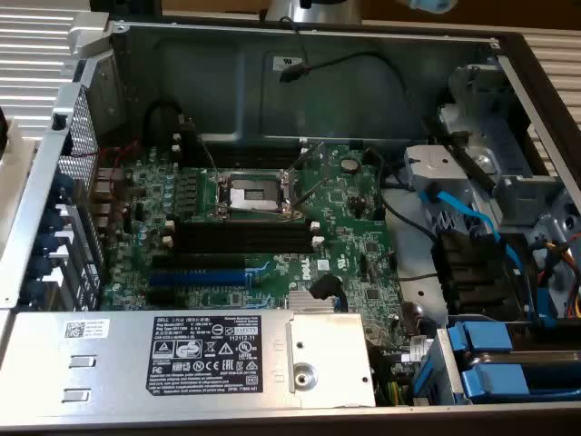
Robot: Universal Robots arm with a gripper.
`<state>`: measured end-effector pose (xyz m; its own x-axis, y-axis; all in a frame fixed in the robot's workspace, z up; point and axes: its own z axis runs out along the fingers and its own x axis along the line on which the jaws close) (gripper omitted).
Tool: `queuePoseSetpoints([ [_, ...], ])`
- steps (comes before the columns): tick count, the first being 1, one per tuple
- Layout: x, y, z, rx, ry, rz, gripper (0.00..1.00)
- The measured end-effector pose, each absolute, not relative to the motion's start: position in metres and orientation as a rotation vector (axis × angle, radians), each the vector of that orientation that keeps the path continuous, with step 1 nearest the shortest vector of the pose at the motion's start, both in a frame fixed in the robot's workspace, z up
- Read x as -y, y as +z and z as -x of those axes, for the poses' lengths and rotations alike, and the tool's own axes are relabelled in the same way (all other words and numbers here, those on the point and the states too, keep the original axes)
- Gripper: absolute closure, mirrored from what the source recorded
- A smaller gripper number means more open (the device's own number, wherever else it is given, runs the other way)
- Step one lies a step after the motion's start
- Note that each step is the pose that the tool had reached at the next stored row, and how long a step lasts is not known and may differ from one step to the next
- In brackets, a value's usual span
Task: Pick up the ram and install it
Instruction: 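Reach for the ram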
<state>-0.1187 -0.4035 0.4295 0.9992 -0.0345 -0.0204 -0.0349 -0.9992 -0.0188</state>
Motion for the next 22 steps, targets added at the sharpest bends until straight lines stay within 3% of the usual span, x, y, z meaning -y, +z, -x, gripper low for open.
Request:
queuePoseSetpoints([
  [14, 0.403, 0.430, 0.119, -0.054, 0.031, 3.122, 0.01],
  [22, 0.403, 0.462, 0.122, -0.054, 0.031, 3.124, 0.01],
])
